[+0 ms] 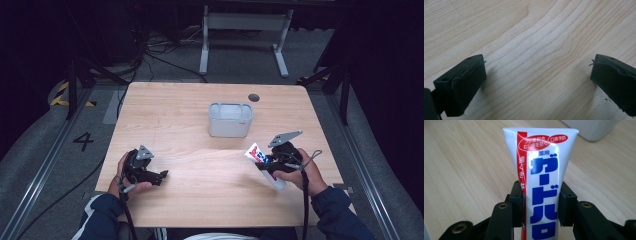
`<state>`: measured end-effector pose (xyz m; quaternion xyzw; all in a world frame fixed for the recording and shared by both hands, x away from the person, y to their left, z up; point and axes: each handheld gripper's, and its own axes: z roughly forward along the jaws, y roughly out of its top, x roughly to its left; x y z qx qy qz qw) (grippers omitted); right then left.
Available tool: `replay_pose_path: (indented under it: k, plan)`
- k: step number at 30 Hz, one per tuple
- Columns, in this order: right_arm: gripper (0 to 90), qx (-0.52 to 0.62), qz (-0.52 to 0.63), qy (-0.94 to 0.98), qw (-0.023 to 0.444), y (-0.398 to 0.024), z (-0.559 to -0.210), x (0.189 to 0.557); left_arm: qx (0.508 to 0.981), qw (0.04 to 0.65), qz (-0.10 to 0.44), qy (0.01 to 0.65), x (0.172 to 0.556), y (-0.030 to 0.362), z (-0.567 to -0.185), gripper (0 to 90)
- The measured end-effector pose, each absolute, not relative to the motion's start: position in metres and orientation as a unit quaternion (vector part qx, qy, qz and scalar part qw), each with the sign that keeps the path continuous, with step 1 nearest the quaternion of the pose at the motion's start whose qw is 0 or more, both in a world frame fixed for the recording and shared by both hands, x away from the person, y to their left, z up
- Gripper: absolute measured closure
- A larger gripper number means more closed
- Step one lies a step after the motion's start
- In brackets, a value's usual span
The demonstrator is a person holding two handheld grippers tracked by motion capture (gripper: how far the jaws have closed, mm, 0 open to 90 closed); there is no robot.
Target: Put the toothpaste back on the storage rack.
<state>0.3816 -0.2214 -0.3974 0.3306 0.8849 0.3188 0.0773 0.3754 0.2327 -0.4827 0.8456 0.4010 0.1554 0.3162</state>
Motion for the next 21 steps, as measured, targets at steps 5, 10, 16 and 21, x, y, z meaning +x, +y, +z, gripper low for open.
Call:
replay_pose_path:
  k: [5, 10, 16, 21]
  plan:
    - [64.9, 0.323, 0.343, 0.877, 0.095, -0.226, -0.387, 0.384, 0.844, 0.319, 0.154, 0.403, 0.375, 0.232, -0.483, 0.5]
    - [64.8, 0.328, 0.361, 0.867, 0.106, -0.23, -0.377, 0.388, 0.845, 0.317, 0.154, 0.402, 0.375, 0.233, -0.483, 0.5]
    - [64.8, 0.324, 0.378, 0.859, 0.12, -0.228, -0.368, 0.394, 0.844, 0.319, 0.153, 0.403, 0.375, 0.232, -0.483, 0.5]
    - [64.9, 0.323, 0.388, 0.853, 0.13, -0.226, -0.364, 0.398, 0.844, 0.319, 0.154, 0.402, 0.375, 0.232, -0.483, 0.5]
